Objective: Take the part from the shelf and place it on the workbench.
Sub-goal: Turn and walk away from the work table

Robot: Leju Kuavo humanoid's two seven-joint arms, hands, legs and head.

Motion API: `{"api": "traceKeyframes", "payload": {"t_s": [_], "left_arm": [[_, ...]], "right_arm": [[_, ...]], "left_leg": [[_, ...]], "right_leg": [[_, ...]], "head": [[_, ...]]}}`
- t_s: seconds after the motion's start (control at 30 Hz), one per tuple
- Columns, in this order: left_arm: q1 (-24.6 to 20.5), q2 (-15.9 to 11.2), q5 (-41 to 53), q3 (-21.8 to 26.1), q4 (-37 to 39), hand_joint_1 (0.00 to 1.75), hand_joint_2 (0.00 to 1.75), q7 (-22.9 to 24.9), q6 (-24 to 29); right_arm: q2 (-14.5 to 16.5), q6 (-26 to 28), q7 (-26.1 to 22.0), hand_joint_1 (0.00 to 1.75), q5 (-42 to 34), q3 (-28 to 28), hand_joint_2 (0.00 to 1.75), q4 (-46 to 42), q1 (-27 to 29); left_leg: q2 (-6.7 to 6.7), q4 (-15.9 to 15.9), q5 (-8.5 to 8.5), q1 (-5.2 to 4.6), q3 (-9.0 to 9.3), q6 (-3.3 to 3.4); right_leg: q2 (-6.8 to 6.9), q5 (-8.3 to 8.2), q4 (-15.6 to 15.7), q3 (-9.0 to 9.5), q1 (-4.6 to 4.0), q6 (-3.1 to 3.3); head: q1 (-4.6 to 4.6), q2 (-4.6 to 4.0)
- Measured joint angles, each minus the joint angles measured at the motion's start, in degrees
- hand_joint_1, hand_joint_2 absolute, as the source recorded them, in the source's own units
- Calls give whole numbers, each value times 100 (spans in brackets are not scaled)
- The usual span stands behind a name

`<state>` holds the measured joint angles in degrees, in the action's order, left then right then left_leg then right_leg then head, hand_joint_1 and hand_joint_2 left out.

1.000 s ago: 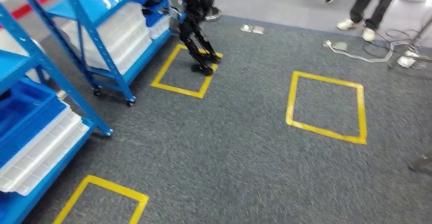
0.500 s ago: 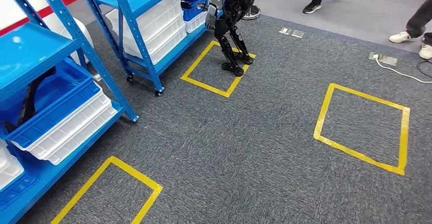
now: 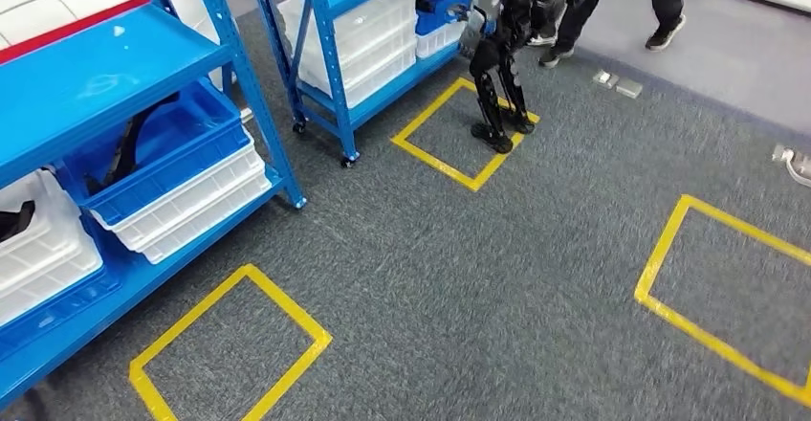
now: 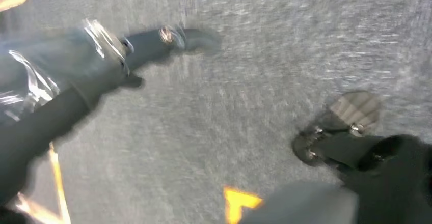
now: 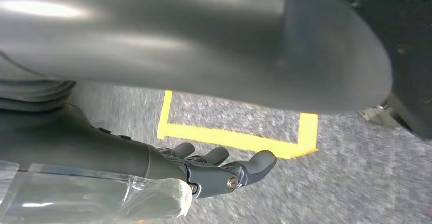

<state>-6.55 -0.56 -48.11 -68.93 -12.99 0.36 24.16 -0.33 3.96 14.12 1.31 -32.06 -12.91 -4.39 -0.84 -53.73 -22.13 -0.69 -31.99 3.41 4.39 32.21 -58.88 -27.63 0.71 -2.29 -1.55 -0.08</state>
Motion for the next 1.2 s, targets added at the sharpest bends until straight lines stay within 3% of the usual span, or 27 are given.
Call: {"api": "traceKeyframes", "payload": {"t_s": [0.07,0.1,0.13,0.17,0.2,0.27,0.33,0.4,0.43,0.5,0.57,0.63,0.67,0.7,0.73,0.8,0.87,0.93,0.97,1.03,1.07,1.1,1.13,1.17,1.2], "left_arm": [[-24,-5,16,1,1,0,175,-257,65],[-30,-1,20,2,0,0,175,-343,85],[-26,5,23,1,0,0,175,-398,96],[-16,13,25,1,0,0,175,-423,99],[-7,19,25,0,0,0,175,-420,92],[-4,23,25,0,1,0,175,-351,54],[-5,22,19,0,1,0,87,-202,-8],[14,20,5,-1,1,0,0,-52,-64],[29,18,-7,-1,1,0,0,6,-85],[41,16,-32,-1,1,0,0,113,-125],[26,17,-45,-1,1,0,0,185,-155],[19,16,-49,-1,1,0,0,205,-180],[26,16,-47,-1,1,0,0,201,-189],[33,17,-42,-1,1,0,0,194,-190],[38,18,-38,-1,1,0,0,180,-184],[25,19,-34,-1,1,0,0,137,-161],[5,21,-38,-1,1,0,0,83,-129],[6,24,-44,-1,1,0,0,31,-100],[17,31,-47,-1,1,0,0,3,-88],[20,43,-50,-1,2,0,0,-52,-75],[11,54,-51,-1,2,0,0,-78,-71],[-4,60,-50,-1,2,0,0,-95,-69],[-11,72,-50,-1,1,0,44,-114,-68],[-8,87,-50,-1,1,0,87,-128,-68],[2,97,-50,-1,1,0,131,-135,-68]], "right_arm": [[-1,62,-64,0,22,-15,0,-1,9],[-2,103,-113,0,37,-28,0,-1,17],[-5,147,-166,0,57,-42,0,-1,24],[-11,186,-213,0,73,-55,0,-1,31],[-22,229,-253,0,85,-65,0,-1,34],[-48,297,-297,0,97,-77,0,1,35],[-67,350,-314,0,93,-84,0,3,32],[-81,382,-319,0,86,-87,0,4,10],[-91,387,-317,0,83,-89,0,4,-2],[-111,390,-296,0,65,-92,0,4,-11],[-132,390,-250,0,44,-92,0,4,1],[-154,390,-195,0,20,-92,0,4,16],[-166,391,-174,0,5,-92,0,4,19],[-176,396,-160,0,-9,-92,0,4,18],[-184,406,-154,0,-21,-92,0,4,15],[-190,441,-163,0,-37,-92,0,4,8],[-195,485,-191,0,-56,-91,0,4,0],[-197,526,-233,0,-65,-91,0,-2,-13],[-199,539,-252,0,-64,-91,0,-6,-21],[-204,576,-289,0,-62,-92,0,-15,-27],[-208,591,-302,0,-62,-92,0,-15,-25],[-209,605,-315,0,-61,-93,0,-15,-15],[-210,613,-327,0,-60,-99,0,-14,0],[-211,618,-338,0,-56,-109,0,-14,13],[-214,623,-351,0,-51,-119,0,-13,24]], "left_leg": [[137,27,8,36,34,35],[220,25,5,39,41,42],[306,23,-2,43,50,41],[398,19,-11,52,63,34],[491,12,-24,65,82,17],[658,-31,-68,81,104,-41],[787,-73,-122,75,92,-107],[879,-76,-146,84,70,-155],[858,-93,-157,92,63,-172],[575,-404,-332,94,-79,-220],[235,-1193,-713,91,-476,-275],[146,-1893,-945,101,-852,-294],[131,-1945,-904,101,-890,-285],[106,-1730,-754,95,-788,-262],[45,-1315,-545,79,-577,-219],[-202,-450,-220,10,-139,-107],[-322,-116,-147,-48,16,-50],[-192,-77,-132,-38,37,-43],[-124,-30,-110,-14,72,-36],[19,52,-69,44,154,-15],[93,63,-69,51,168,-4],[167,61,-72,53,172,9],[256,57,-75,54,175,16],[344,55,-80,57,182,17],[441,46,-90,66,192,6]], "right_leg": [[-324,357,-791,-401,9,-7],[-385,480,-1190,-643,9,-15],[-405,490,-1421,-821,11,-24],[-414,368,-1417,-894,14,-32],[-436,141,-1173,-852,23,-40],[-596,-357,-350,-571,57,-64],[-728,-578,159,-382,76,-35],[-674,-601,240,-353,65,52],[-620,-606,244,-347,63,91],[-503,-611,254,-338,74,158],[-367,-591,255,-329,64,190],[-208,-560,254,-317,55,197],[-132,-543,254,-303,51,196],[-60,-524,254,-281,45,193],[11,-503,256,-249,36,189],[137,-454,261,-177,15,162],[249,-411,272,-126,9,111],[335,-381,302,-70,8,52],[258,-363,297,-39,15,23],[-113,-190,16,-136,21,-21],[-299,-38,-314,-301,32,-30],[-392,121,-687,-506,31,-36],[-410,221,-1040,-727,38,-45],[-412,219,-1234,-874,44,-56],[-421,79,-1168,-902,53,-70]], "head": [[-17,-1],[-22,0],[-24,0],[-25,0],[-25,1],[-28,1],[-27,1],[-24,1],[-25,1],[-10,1],[6,1],[8,1],[8,1],[9,1],[9,1],[5,1],[3,0],[3,0],[2,0],[-8,1],[-14,1],[-19,1],[-22,1],[-23,1],[-23,1]]}}
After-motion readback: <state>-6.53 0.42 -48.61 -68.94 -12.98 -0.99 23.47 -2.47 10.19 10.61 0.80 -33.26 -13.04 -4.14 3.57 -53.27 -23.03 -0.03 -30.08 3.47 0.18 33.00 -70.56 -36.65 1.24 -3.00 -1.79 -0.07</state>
